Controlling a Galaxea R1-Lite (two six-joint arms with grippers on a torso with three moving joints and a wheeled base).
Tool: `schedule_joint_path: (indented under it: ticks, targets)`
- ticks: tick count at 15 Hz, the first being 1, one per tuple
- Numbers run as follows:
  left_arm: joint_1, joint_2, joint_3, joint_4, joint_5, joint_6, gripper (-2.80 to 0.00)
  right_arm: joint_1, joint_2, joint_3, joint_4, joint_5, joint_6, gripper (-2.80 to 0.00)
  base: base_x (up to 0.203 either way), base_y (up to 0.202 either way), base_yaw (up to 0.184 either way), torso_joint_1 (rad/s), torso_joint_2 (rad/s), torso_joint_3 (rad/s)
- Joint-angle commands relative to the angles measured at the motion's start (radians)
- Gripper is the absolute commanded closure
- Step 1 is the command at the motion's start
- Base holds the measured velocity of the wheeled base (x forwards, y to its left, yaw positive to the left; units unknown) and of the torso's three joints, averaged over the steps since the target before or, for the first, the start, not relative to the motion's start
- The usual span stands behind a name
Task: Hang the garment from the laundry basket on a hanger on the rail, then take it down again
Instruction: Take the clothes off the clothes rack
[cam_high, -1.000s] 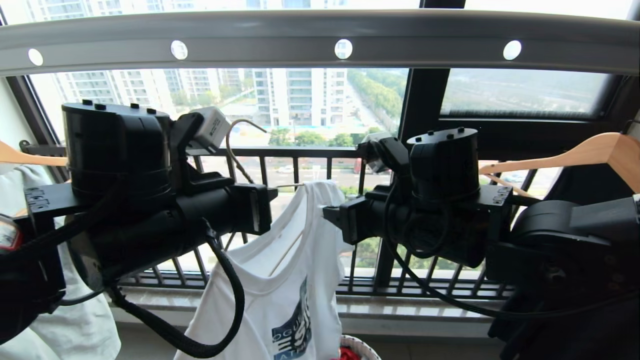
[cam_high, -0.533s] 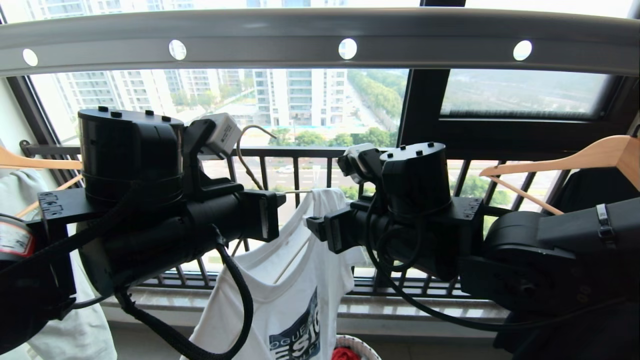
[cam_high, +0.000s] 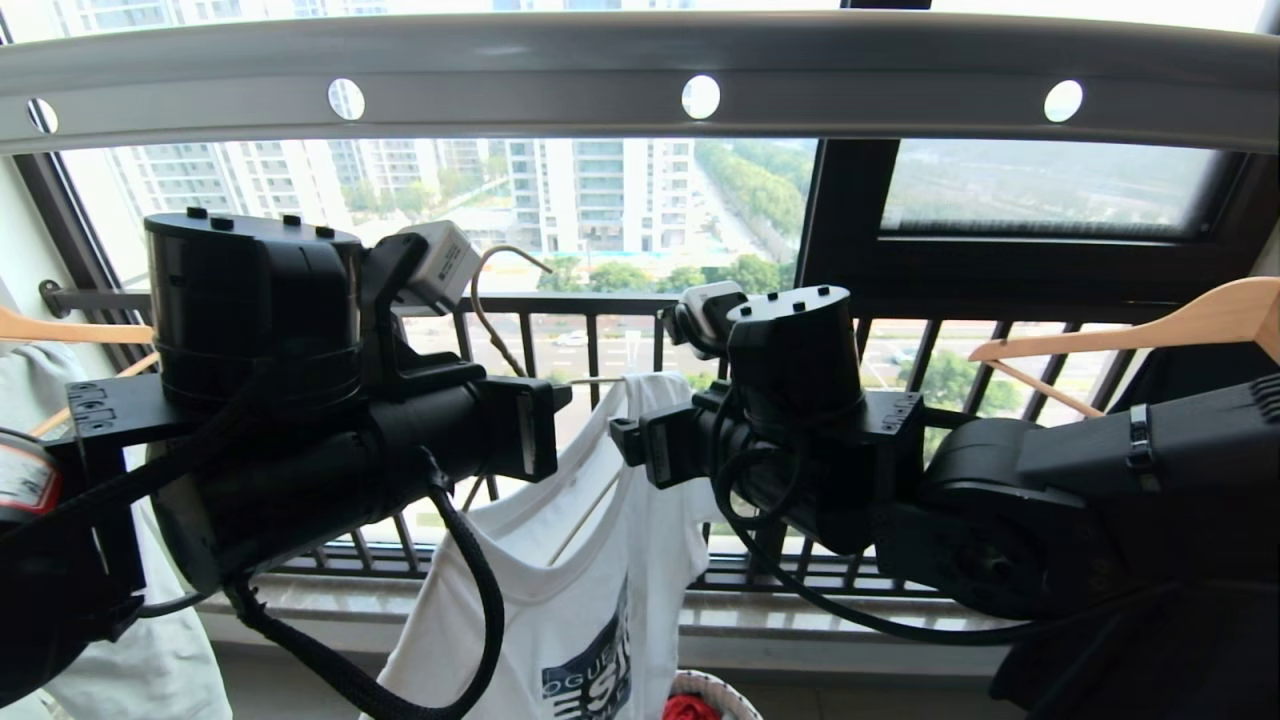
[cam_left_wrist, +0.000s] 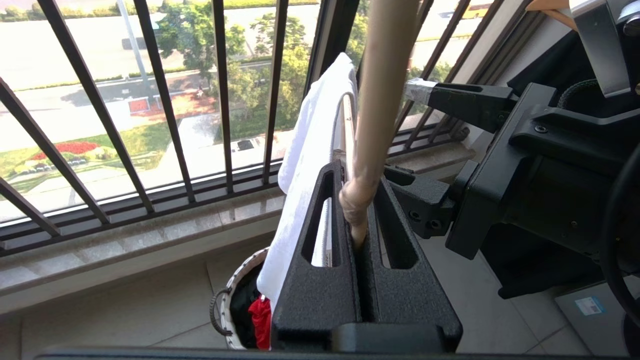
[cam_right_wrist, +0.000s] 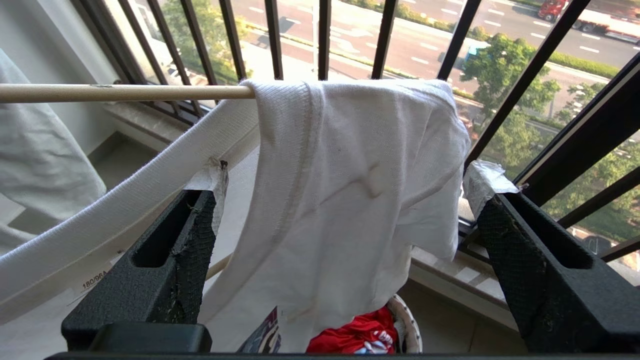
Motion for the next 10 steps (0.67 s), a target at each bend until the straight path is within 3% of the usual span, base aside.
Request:
schedule_joint_path:
  ticks: [1, 5, 10]
  targets:
    - [0.0, -0.003, 0.0, -0.002, 0.001, -0.002, 0.0, 0.001, 0.007, -0.009, -0.002, -0.033, -0.017, -2.8, 0.0, 0.0, 0.0, 0.0, 0.0, 0.0]
    - [0.0, -0.009, 0.0, -0.002, 0.002, -0.002, 0.0, 0.013, 0.038, -0.03, -0.002, -0.167, -0.065, -2.8, 0.0, 0.0, 0.0, 0.0, 0.0, 0.0]
    - [-0.018, -0.009, 0.001, -0.002, 0.008, -0.002, 0.0, 0.03, 0.044, -0.056, -0.002, -0.218, -0.074, -2.8, 0.0, 0.0, 0.0, 0.0, 0.0, 0.0]
